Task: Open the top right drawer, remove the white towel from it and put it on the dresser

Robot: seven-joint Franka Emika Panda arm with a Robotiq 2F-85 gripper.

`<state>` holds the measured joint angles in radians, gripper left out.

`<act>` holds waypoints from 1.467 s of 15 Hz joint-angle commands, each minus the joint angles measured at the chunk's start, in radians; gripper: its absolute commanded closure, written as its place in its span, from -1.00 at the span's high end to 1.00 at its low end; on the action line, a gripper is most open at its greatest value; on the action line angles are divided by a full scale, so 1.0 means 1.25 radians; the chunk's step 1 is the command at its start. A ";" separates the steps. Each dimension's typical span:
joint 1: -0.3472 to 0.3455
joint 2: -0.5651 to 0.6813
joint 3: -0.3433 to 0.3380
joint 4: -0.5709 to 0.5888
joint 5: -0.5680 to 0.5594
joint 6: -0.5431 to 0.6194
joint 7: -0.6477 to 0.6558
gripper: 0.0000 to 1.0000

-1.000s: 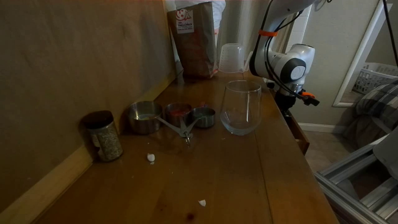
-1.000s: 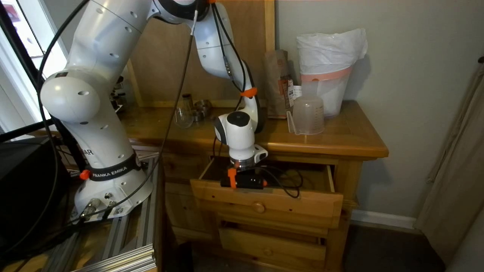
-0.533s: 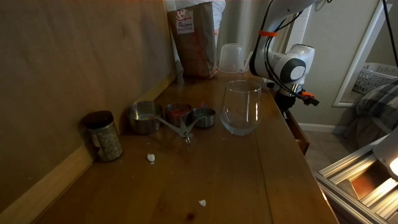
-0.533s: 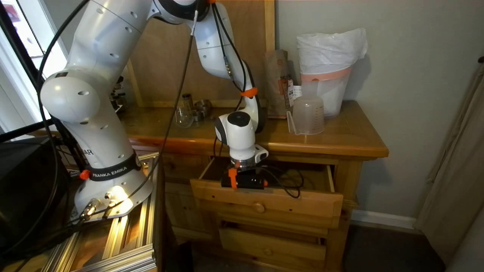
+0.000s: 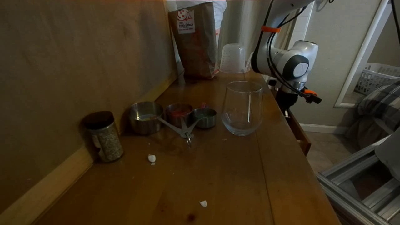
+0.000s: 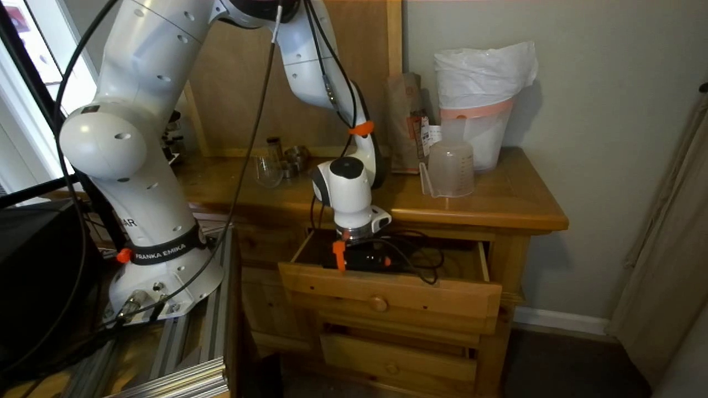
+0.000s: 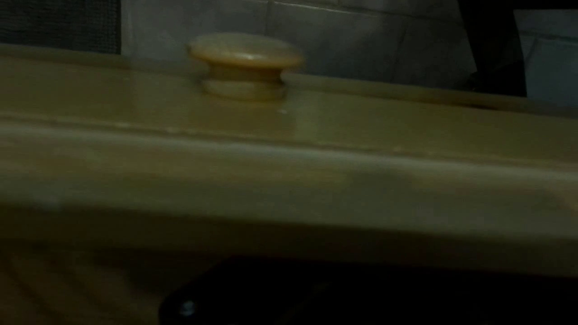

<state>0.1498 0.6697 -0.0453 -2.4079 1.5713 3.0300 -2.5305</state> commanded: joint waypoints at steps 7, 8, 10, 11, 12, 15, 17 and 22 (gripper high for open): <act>0.043 -0.227 0.003 -0.146 0.007 0.105 0.020 -0.92; 0.046 -0.245 0.004 -0.155 0.006 0.119 0.024 -0.92; 0.056 -0.283 0.008 -0.178 0.001 0.146 0.035 -0.92; 0.060 -0.299 0.009 -0.191 -0.002 0.161 0.042 -0.92; 0.063 -0.316 0.010 -0.200 -0.003 0.171 0.048 -0.92; 0.081 -0.366 0.017 -0.235 0.001 0.230 0.062 -0.93; 0.088 -0.403 0.025 -0.260 0.009 0.245 0.065 -0.93; 0.106 -0.442 0.056 -0.273 0.013 0.303 0.077 -0.93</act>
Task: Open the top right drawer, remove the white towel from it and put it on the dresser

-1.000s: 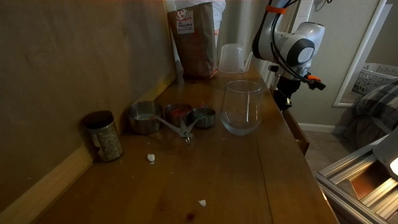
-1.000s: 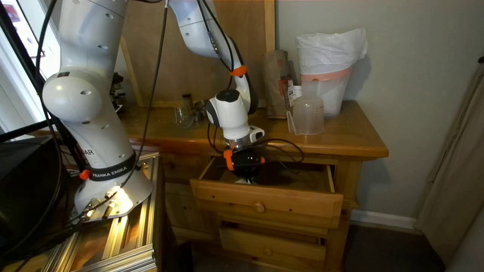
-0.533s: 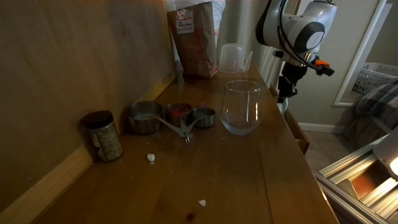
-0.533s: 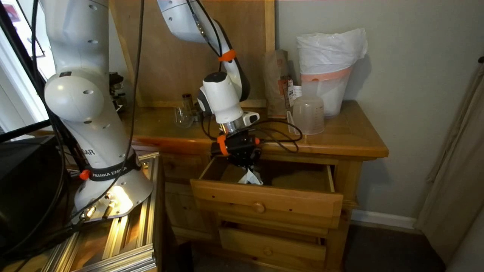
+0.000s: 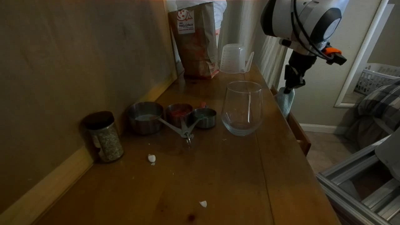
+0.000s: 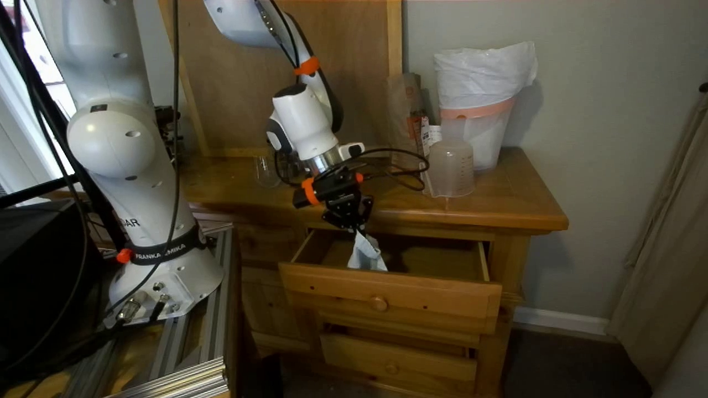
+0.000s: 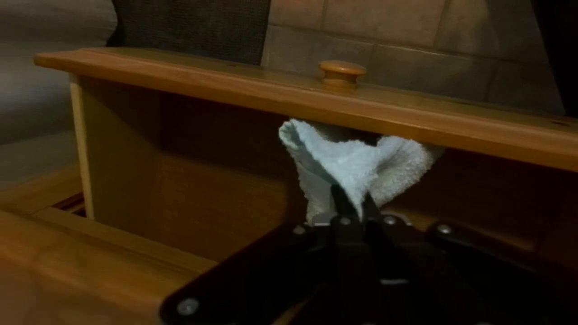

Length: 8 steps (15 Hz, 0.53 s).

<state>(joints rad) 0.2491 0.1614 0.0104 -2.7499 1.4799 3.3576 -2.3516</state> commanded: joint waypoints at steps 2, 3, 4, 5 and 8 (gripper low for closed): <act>0.035 -0.069 0.030 -0.006 0.129 0.065 -0.094 -0.93; 0.040 -0.088 0.038 -0.003 0.161 0.079 -0.121 -0.93; 0.044 -0.099 0.046 -0.001 0.187 0.093 -0.141 -0.93; 0.048 -0.114 0.055 0.001 0.214 0.107 -0.165 -0.93; 0.044 -0.095 0.059 0.006 0.206 0.109 -0.146 -0.91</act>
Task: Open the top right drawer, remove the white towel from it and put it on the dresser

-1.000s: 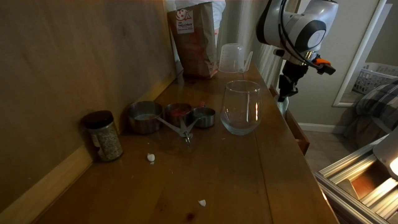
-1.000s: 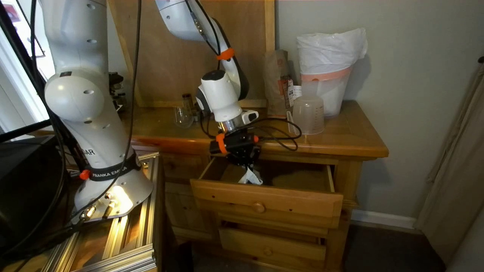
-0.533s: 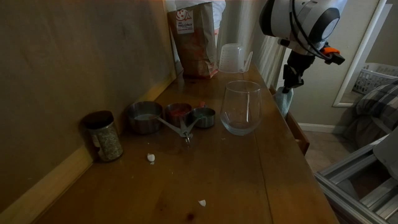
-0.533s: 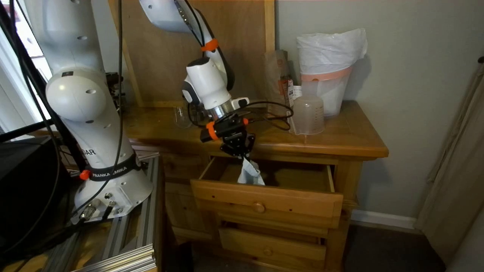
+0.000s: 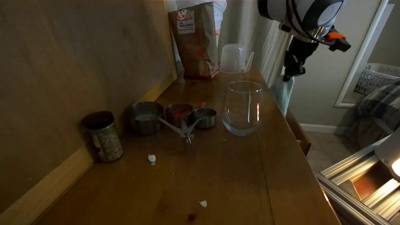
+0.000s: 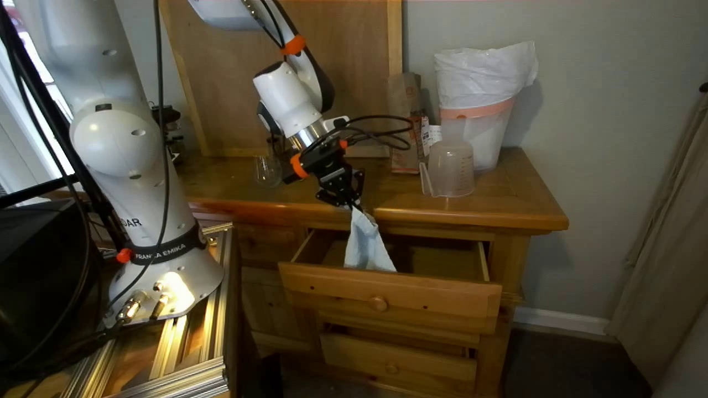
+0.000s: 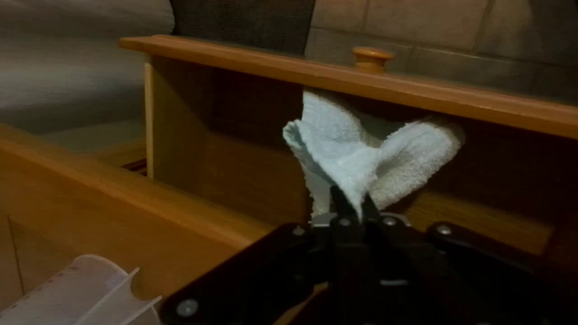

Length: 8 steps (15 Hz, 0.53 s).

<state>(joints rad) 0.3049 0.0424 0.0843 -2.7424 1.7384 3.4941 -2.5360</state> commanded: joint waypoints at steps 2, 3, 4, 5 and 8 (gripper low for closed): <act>0.004 -0.023 0.010 0.000 0.029 0.005 -0.029 -0.91; 0.004 -0.029 0.011 0.000 0.034 0.005 -0.036 -0.91; 0.004 -0.031 0.011 0.000 0.037 0.005 -0.039 -0.91; 0.004 -0.031 0.011 -0.001 0.038 0.005 -0.040 -0.91; 0.006 -0.033 0.013 -0.001 0.033 0.050 -0.055 -0.91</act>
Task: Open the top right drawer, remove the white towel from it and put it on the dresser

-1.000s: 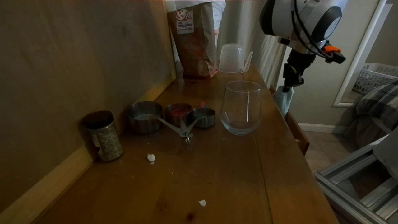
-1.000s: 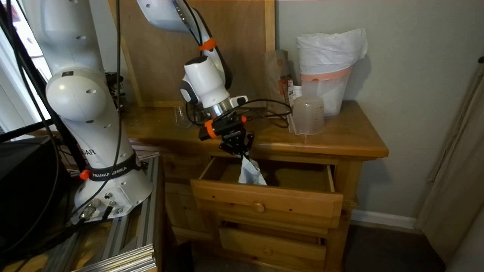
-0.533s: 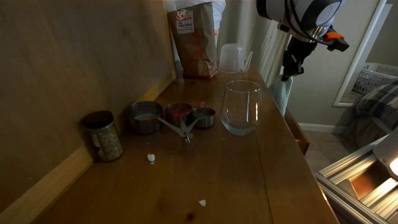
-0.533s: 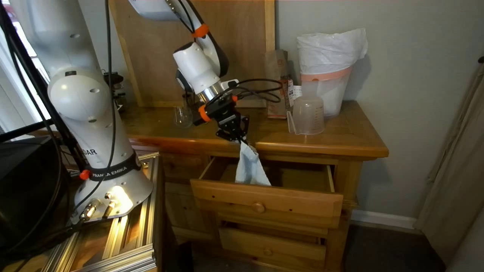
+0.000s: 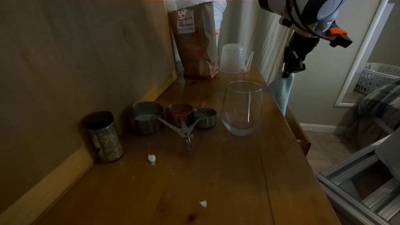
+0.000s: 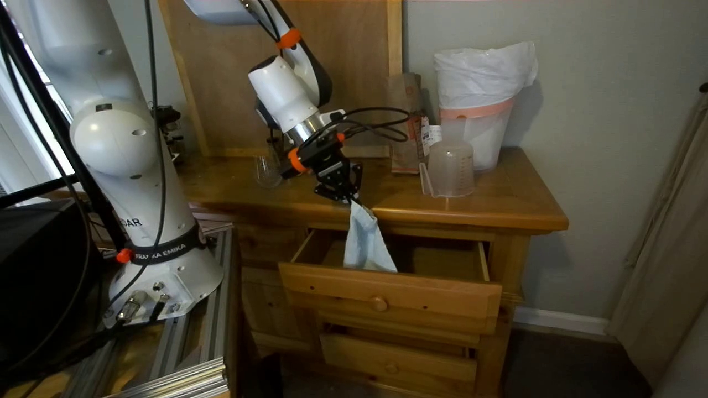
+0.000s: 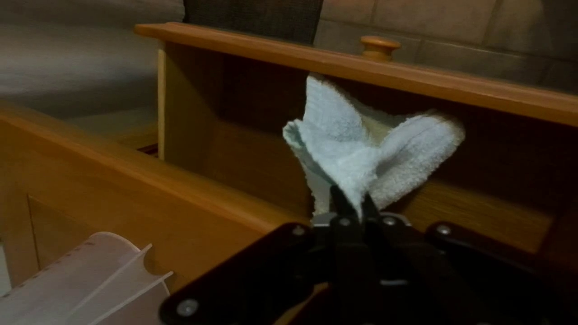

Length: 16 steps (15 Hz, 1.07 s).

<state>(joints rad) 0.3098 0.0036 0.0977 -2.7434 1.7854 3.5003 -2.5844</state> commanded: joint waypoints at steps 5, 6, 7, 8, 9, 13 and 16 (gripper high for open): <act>0.019 -0.066 0.024 -0.003 0.026 0.119 -0.106 -0.89; 0.022 -0.076 0.028 0.002 0.035 0.128 -0.121 -0.90; 0.025 -0.086 0.032 0.005 0.039 0.132 -0.133 -0.90; 0.028 -0.096 0.036 0.007 0.042 0.144 -0.144 -0.90; 0.032 -0.107 0.038 0.011 0.046 0.161 -0.162 -0.91; 0.059 -0.153 0.048 0.012 0.051 0.178 -0.173 -0.89; 0.094 -0.163 0.051 0.009 0.044 0.181 -0.152 -0.89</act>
<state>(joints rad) 0.3872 -0.1584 0.1594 -2.7351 1.8044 3.7007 -2.7115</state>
